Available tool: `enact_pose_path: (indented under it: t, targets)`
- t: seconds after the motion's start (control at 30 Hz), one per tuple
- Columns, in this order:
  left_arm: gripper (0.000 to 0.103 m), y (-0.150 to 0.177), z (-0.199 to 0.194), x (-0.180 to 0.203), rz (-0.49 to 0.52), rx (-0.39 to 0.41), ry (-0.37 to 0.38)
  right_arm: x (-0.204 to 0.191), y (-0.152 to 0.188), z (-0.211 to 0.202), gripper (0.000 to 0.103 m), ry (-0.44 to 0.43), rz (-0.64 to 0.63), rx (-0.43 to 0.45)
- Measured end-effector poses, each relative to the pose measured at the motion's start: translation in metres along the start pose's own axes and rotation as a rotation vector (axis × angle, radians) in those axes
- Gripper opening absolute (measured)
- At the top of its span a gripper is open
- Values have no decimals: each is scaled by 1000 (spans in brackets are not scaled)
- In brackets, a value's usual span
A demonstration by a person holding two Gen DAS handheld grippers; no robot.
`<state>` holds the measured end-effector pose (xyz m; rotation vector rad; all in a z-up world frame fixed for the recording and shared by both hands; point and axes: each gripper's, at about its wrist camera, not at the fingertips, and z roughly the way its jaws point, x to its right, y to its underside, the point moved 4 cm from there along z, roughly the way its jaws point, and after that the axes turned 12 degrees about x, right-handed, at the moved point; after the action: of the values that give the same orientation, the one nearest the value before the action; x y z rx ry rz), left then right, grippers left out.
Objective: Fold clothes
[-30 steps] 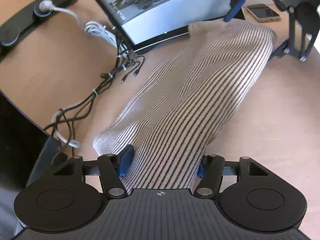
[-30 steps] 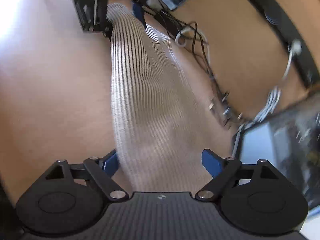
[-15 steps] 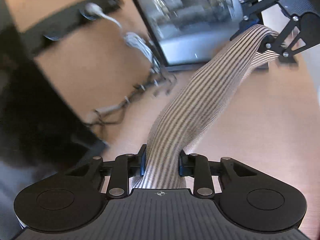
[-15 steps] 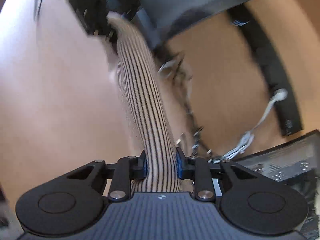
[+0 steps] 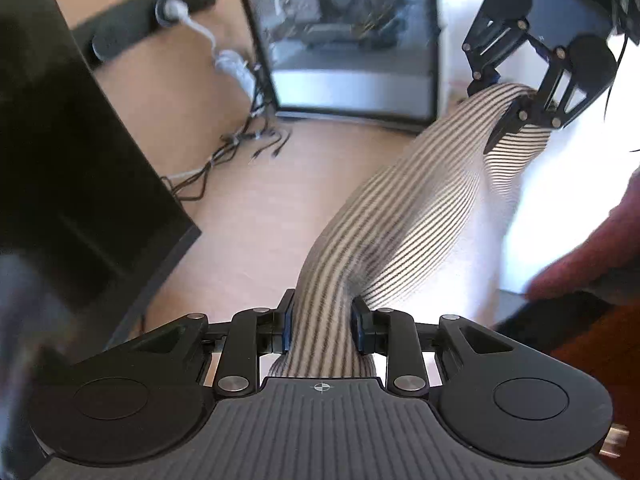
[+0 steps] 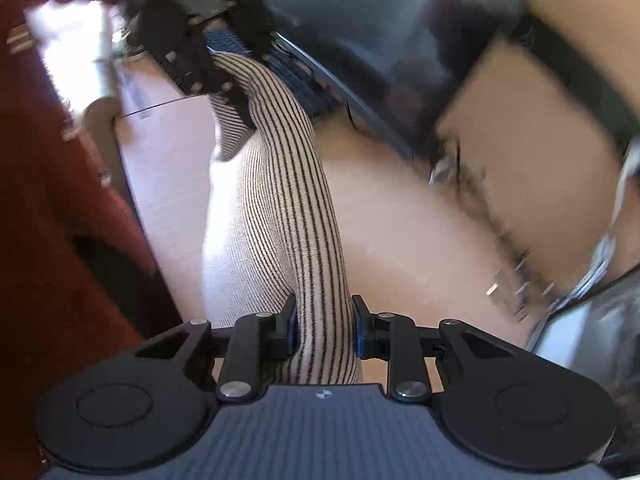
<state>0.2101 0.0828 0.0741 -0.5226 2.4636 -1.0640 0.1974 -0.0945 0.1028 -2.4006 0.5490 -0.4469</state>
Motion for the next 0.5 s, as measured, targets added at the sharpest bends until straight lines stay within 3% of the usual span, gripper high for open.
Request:
enact_pose_path:
  t: [0.1, 0.13, 0.2, 0.27, 0.3, 0.33, 0.4, 0.5]
  targets:
    - [40, 6, 59, -37, -71, -11, -114, 64, 19, 60, 39, 166, 18, -57]
    - [44, 8, 75, -50, -107, -15, -160, 84, 25, 75, 40, 257, -2, -67]
    - [47, 0, 79, -73, -185, 31, -246, 118, 32, 89, 50, 409, 5, -58]
    - [70, -5, 69, -89, -270, 79, -274, 144, 37, 88, 59, 484, 112, -10]
    - [75, -5, 61, -94, -304, 100, -282, 157, 39, 88, 60, 520, 166, 13]
    - [81, -4, 54, -95, -325, 115, -289, 159, 43, 85, 61, 508, 215, 45]
    - [85, 6, 49, -87, -378, 113, -271, 157, 51, 78, 75, 452, 309, 113]
    - [87, 20, 56, -73, -487, 86, -213, 149, 54, 92, 81, 370, 327, 154]
